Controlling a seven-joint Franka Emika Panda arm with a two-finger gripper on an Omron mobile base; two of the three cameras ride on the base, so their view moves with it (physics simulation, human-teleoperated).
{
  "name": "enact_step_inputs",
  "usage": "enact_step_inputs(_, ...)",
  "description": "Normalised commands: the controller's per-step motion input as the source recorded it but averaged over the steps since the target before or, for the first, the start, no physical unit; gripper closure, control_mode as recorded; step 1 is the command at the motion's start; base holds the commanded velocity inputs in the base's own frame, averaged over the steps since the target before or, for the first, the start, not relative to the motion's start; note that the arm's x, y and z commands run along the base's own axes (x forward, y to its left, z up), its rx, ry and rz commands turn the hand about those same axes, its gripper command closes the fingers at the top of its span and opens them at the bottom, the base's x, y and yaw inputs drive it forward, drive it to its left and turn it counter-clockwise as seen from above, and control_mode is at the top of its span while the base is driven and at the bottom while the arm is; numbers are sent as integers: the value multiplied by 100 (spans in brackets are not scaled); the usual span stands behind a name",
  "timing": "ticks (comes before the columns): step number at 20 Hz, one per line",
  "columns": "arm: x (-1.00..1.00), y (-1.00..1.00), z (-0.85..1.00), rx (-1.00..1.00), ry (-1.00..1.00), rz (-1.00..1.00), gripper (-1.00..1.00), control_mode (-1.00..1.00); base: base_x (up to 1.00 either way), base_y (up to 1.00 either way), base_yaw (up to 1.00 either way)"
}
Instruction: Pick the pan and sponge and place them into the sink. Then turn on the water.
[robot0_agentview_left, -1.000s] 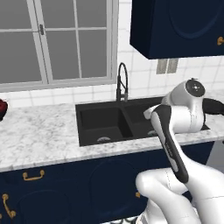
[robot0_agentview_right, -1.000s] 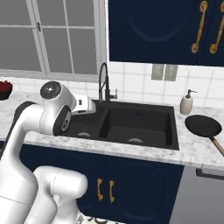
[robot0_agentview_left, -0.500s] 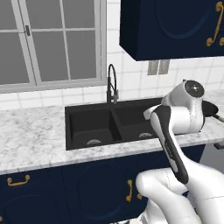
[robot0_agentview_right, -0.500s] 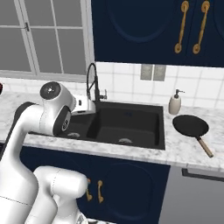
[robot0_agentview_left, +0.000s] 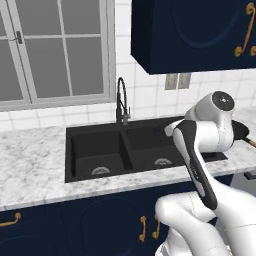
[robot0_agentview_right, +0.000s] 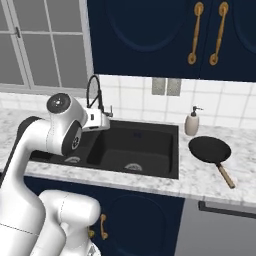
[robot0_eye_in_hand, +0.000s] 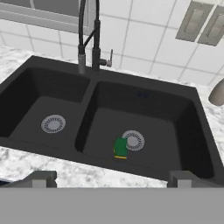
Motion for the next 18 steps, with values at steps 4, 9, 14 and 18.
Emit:
enact_step_inputs(4, 0, 0, 0, 0, 0, 0, -100, 100, 53, -23, 0)
enact_step_inputs(9, 0, 0, 0, 0, 0, 0, -100, 100, 48, -23, 0)
enact_step_inputs(14, 0, 0, 0, 0, 0, 0, -100, 100, 27, -32, 0)
enact_step_inputs(18, 0, 0, 0, 0, 0, 0, -100, 100, 25, -25, 0)
